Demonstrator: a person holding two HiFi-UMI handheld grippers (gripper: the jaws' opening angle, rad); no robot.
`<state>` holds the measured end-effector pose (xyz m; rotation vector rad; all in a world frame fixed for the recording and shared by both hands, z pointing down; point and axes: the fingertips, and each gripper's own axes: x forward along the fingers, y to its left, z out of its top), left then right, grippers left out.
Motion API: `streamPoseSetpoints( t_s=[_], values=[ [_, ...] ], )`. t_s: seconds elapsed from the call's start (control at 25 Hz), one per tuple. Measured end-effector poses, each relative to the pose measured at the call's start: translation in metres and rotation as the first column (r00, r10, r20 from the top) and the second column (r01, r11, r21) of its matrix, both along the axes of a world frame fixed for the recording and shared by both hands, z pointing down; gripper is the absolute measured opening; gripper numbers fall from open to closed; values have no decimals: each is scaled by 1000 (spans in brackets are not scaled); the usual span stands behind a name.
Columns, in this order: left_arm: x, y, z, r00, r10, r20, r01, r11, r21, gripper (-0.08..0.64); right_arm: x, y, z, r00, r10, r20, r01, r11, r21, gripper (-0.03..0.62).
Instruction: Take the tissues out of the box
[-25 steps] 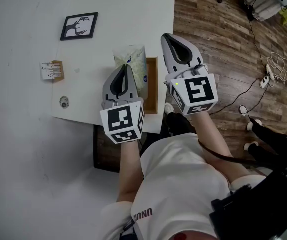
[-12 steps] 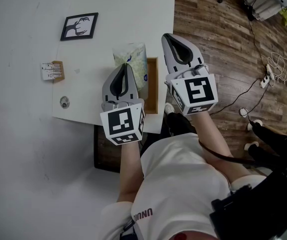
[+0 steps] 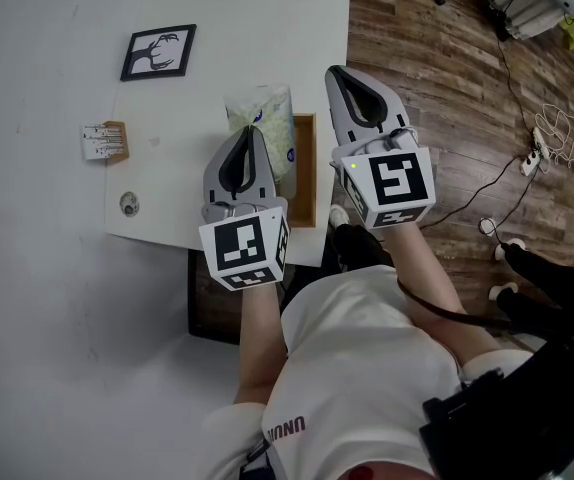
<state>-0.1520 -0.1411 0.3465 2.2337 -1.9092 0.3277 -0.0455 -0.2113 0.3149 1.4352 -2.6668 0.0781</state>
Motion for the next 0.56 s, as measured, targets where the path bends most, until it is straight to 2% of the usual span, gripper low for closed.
streamPoseSetpoints(
  t_s=[0.56],
  values=[
    [3,-1,-1,1000,9,-2,-9,1000,3,15,1,-2,-1,1000,8,-3,-8,1000,2,14]
  ],
)
